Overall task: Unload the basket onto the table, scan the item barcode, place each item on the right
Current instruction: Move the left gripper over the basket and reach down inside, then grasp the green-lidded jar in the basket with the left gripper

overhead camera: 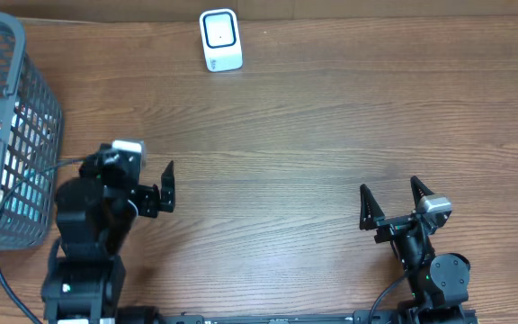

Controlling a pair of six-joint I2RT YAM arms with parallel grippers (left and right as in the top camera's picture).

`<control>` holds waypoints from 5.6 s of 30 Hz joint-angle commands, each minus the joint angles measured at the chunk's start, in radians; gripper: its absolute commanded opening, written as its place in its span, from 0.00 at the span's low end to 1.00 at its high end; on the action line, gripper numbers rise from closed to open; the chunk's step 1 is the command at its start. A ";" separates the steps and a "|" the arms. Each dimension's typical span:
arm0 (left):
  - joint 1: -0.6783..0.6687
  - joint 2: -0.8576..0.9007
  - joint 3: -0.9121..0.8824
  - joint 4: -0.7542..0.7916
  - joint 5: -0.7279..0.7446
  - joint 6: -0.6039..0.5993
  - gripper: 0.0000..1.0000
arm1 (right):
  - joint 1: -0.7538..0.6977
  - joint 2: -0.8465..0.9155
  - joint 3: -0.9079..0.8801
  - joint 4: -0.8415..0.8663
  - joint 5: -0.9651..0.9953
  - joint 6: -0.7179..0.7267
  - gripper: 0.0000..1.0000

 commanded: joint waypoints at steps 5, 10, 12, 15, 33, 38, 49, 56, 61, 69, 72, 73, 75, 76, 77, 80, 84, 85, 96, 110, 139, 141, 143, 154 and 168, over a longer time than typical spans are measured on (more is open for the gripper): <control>-0.006 0.154 0.203 -0.132 0.076 -0.011 1.00 | -0.003 -0.010 -0.011 0.006 -0.002 0.003 1.00; -0.006 0.300 0.360 -0.273 0.102 -0.010 1.00 | -0.003 -0.010 -0.011 0.006 -0.002 0.003 1.00; -0.006 0.360 0.428 -0.330 0.122 -0.010 1.00 | -0.003 -0.010 -0.011 0.006 -0.002 0.003 1.00; -0.006 0.452 0.549 -0.425 0.166 -0.010 1.00 | -0.003 -0.010 -0.011 0.006 -0.002 0.003 1.00; -0.006 0.654 0.910 -0.740 0.233 -0.010 0.99 | -0.003 -0.010 -0.011 0.006 -0.002 0.003 1.00; 0.005 0.658 0.938 -0.707 0.079 -0.174 1.00 | -0.003 -0.010 -0.011 0.006 -0.002 0.003 1.00; 0.325 0.759 1.290 -0.843 0.012 -0.357 1.00 | -0.003 -0.010 -0.011 0.006 -0.002 0.003 1.00; 0.602 0.773 1.319 -0.824 -0.064 -0.494 1.00 | -0.003 -0.010 -0.011 0.006 -0.002 0.003 1.00; 0.723 0.812 1.316 -0.815 -0.104 -0.505 1.00 | -0.003 -0.010 -0.011 0.006 -0.002 0.003 1.00; 0.755 0.951 1.290 -0.853 -0.259 -0.515 1.00 | -0.003 -0.010 -0.011 0.006 -0.002 0.003 1.00; 0.755 1.005 1.289 -0.860 -0.295 -0.514 1.00 | -0.003 -0.010 -0.011 0.006 -0.002 0.003 1.00; 0.755 1.023 1.289 -0.860 -0.307 -0.514 1.00 | -0.003 -0.010 -0.011 0.006 -0.002 0.003 1.00; 0.755 1.053 1.289 -0.860 -0.328 -0.511 1.00 | -0.003 -0.010 -0.011 0.006 -0.002 0.003 1.00; 0.755 1.066 1.289 -0.860 -0.337 -0.511 1.00 | -0.003 -0.010 -0.011 0.006 -0.002 0.003 1.00; 0.755 1.080 1.289 -0.860 -0.353 -0.512 1.00 | -0.003 -0.010 -0.011 0.006 -0.002 0.003 1.00; 0.755 1.121 1.286 -0.859 -0.413 -0.512 0.97 | -0.003 -0.010 -0.011 0.006 -0.002 0.003 1.00; 0.760 1.160 1.270 -0.833 -0.447 -0.504 0.97 | -0.003 -0.010 -0.011 0.006 -0.002 0.003 1.00; 0.764 1.167 1.263 -0.820 -0.447 -0.503 0.97 | -0.003 -0.010 -0.011 0.006 -0.002 0.003 1.00; 0.814 1.178 1.098 -0.619 -0.403 -0.383 0.96 | -0.003 -0.010 -0.011 0.006 -0.002 0.003 1.00; 0.903 1.178 0.906 -0.373 -0.346 -0.306 0.96 | -0.003 -0.010 -0.011 0.006 -0.002 0.003 1.00; 0.904 1.242 0.694 -0.025 -0.354 -0.173 1.00 | -0.003 -0.010 -0.011 0.006 -0.002 0.003 1.00; 0.904 1.242 0.694 -0.014 -0.354 -0.173 1.00 | -0.003 -0.010 -0.011 0.006 -0.002 0.003 1.00; 0.904 1.242 0.694 -0.004 -0.354 -0.173 0.98 | -0.003 -0.010 -0.011 0.006 -0.002 0.003 1.00; 0.903 1.242 0.694 0.000 -0.349 -0.174 0.69 | -0.003 -0.010 -0.011 0.006 -0.002 0.003 1.00; 0.894 1.120 0.698 -0.010 -0.345 -0.212 0.57 | -0.003 -0.010 -0.011 0.006 -0.002 0.003 1.00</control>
